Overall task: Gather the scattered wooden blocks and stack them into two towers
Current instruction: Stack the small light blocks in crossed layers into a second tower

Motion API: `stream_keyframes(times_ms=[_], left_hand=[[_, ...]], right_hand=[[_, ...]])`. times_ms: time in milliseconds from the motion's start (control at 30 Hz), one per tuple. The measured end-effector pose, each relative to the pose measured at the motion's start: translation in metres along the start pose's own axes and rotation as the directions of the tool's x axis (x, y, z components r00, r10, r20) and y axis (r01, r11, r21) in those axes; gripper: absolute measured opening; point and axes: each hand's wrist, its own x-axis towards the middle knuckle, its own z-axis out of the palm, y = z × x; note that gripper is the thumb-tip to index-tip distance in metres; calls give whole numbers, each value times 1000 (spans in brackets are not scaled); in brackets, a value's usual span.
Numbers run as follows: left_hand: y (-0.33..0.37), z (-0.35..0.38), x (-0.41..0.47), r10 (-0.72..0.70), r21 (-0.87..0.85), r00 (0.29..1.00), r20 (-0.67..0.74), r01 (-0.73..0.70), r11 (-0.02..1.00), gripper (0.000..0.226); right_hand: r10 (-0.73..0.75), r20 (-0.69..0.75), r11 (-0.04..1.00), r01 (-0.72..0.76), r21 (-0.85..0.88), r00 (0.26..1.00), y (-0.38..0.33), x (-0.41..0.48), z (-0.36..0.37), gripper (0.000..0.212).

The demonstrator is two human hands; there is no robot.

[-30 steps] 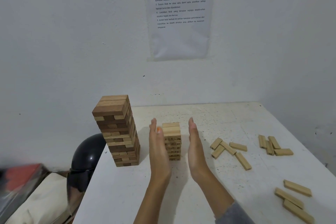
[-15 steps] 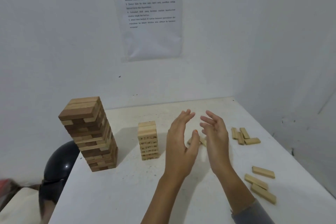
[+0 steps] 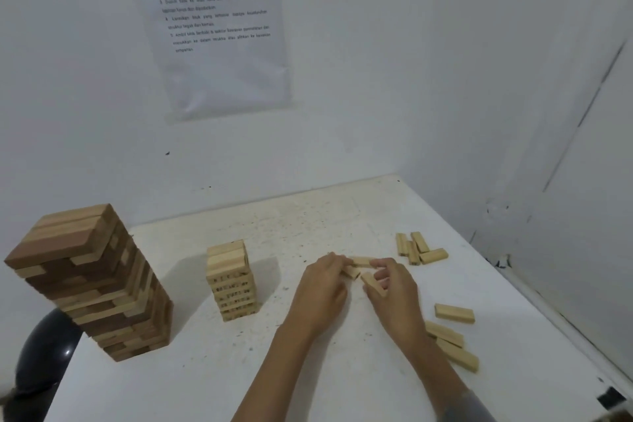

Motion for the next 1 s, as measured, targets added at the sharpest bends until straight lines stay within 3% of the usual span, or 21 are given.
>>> stream_keyframes(times_ms=[100,267,367,500,633,833,1000], left_hand=[[-5,12,1,71,77,997,-25,-68,995,22],[-5,22,6,120,197,986,-114,-96,976,27],[2,26,9,65,77,991,-117,-56,995,10],[21,31,13,-88,-218,983,-160,52,974,14],[44,37,26,-230,-541,972,-54,165,825,29],[55,50,39,-219,-614,976,-7,169,771,27],[55,57,40,-257,-652,966,27,212,728,27]], right_hand=[[43,24,998,-44,39,999,3,4,-7,29],[94,-28,989,-90,113,995,9,8,-22,31],[70,-29,984,-65,164,997,15,12,-32,22],[71,3,968,-70,242,997,23,19,-48,14],[7,23,999,-9,52,1000,34,37,-71,19],[15,161,971,24,-238,987,45,74,-84,50],[83,213,960,-21,-279,974,41,85,-84,48]])
